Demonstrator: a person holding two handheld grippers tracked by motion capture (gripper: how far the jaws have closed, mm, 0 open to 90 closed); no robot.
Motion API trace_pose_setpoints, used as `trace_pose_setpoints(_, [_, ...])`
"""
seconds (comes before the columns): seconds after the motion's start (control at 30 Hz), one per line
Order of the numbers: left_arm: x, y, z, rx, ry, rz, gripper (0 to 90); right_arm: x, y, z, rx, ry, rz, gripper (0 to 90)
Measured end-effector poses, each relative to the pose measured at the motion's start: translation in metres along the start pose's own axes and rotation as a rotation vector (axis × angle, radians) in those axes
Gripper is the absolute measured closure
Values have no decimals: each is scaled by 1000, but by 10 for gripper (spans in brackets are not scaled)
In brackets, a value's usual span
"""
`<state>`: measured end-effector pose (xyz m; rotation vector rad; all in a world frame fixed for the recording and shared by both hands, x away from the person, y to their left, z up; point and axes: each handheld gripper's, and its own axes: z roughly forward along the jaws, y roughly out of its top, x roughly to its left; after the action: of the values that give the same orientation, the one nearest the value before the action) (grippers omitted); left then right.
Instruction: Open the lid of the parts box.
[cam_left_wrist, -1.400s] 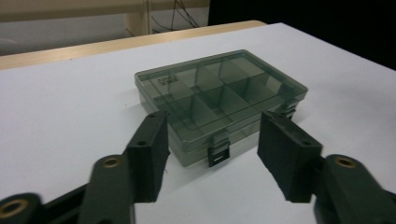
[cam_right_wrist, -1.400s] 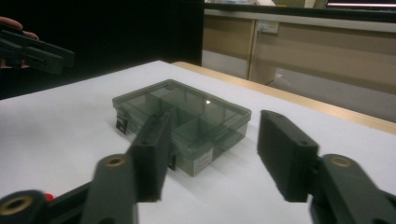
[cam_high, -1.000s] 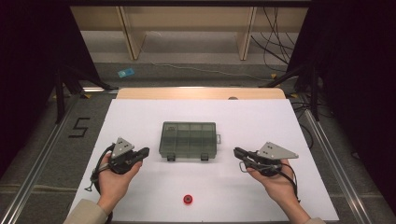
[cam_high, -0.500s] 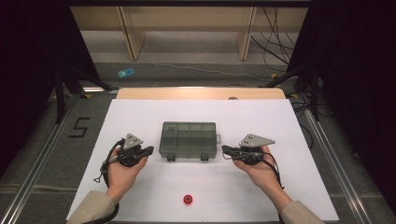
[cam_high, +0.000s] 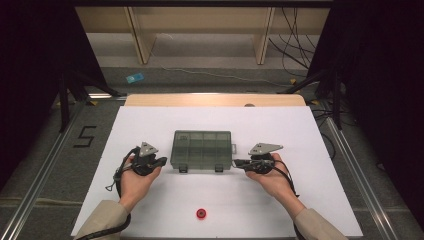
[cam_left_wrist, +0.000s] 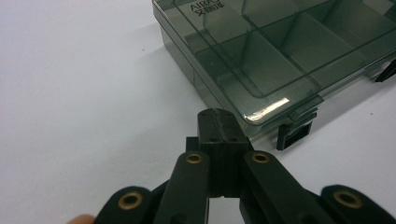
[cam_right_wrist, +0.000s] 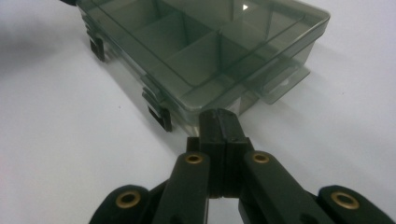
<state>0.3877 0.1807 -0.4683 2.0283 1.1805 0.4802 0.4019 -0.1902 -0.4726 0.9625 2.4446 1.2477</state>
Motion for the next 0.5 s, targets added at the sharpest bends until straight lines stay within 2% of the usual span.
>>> trace_pose_setpoints(0.03, [0,0,1,0,-3,-3,900,0,0,1,10,5,0,900])
trace_pose_setpoints(0.1, [1,0,1,23,-17,13,900,-1,-1,4,21,0,-6,900])
trace_pose_setpoints(0.2, [2,0,0,35,-16,40,900,-1,-2,5,40,3,0,900])
trace_pose_setpoints(0.23, [-1,-1,3,1,-16,0,900,-2,-2,5,44,5,4,900])
trace_pose_setpoints(0.27, [-1,-1,3,8,-5,10,900,-2,-2,5,47,4,2,900])
trace_pose_setpoints(0.33, [-2,-1,4,10,-16,8,900,-1,-2,6,43,5,-7,900])
trace_pose_setpoints(0.37, [-1,-1,4,20,-23,27,900,0,-2,6,52,10,-3,900])
trace_pose_setpoints(0.43, [-3,-1,5,12,-18,19,900,1,-2,7,53,15,-14,900])
trace_pose_setpoints(0.5, [-3,-1,4,24,-22,32,900,2,-2,8,54,18,-16,900])
